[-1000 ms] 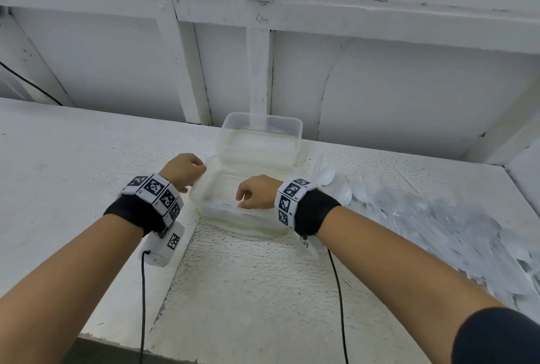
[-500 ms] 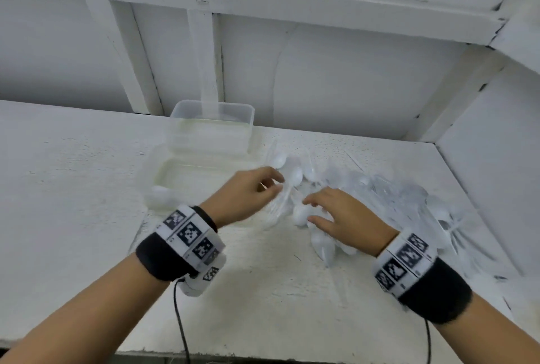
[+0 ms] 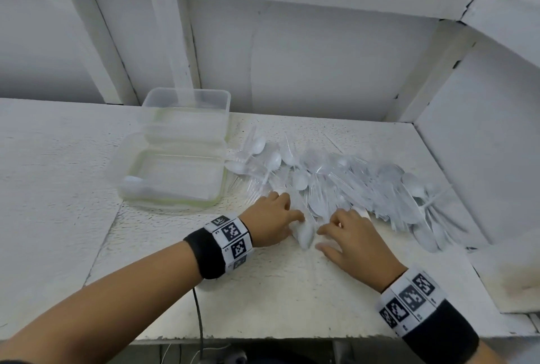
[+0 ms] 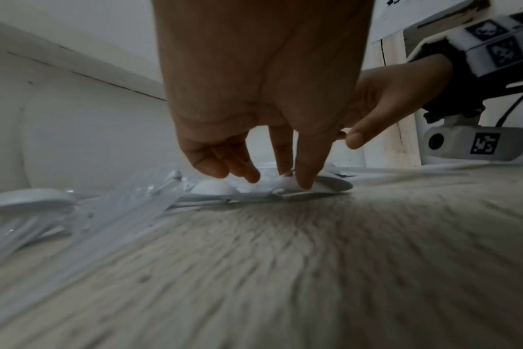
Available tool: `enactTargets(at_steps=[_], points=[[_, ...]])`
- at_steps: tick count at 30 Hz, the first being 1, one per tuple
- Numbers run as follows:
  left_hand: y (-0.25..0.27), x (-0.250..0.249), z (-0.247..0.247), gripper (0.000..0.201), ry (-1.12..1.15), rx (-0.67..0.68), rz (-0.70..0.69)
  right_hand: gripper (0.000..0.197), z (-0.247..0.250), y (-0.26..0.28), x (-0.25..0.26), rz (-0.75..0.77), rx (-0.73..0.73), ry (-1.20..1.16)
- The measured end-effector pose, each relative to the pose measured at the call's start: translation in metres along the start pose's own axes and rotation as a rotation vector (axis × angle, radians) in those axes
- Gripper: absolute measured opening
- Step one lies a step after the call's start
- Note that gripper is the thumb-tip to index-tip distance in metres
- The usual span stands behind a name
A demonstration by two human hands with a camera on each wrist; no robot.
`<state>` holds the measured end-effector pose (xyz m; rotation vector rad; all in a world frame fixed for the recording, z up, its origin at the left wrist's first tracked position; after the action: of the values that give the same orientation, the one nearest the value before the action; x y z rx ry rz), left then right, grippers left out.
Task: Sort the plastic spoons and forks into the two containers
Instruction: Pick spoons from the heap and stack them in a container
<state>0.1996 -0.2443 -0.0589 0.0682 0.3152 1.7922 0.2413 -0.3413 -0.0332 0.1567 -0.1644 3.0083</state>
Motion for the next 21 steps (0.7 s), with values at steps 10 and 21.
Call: enactTargets(at_steps=[10, 21], points=[[0.020, 0.039, -0.007, 0.040, -0.092, 0.065, 0.057, 0.056, -0.018, -0.013, 0.016, -0.001, 0.164, -0.027], [0.025, 0.043, -0.003, 0.038, -0.176, 0.000, 0.078, 0.063, -0.031, -0.034, 0.039, 0.280, 0.194, 0.265]])
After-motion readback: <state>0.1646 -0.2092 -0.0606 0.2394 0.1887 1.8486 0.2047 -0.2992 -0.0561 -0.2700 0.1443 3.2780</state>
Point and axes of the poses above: each hand's wrist, its own y-axis away from the middle knuckle, its own z-axis out of the back of the hand, x = y × z, the point moved 9 cm from there along -y, towards the middle knuckle, and after that the axes turned 12 degrees about z, right-handed, at the moved point
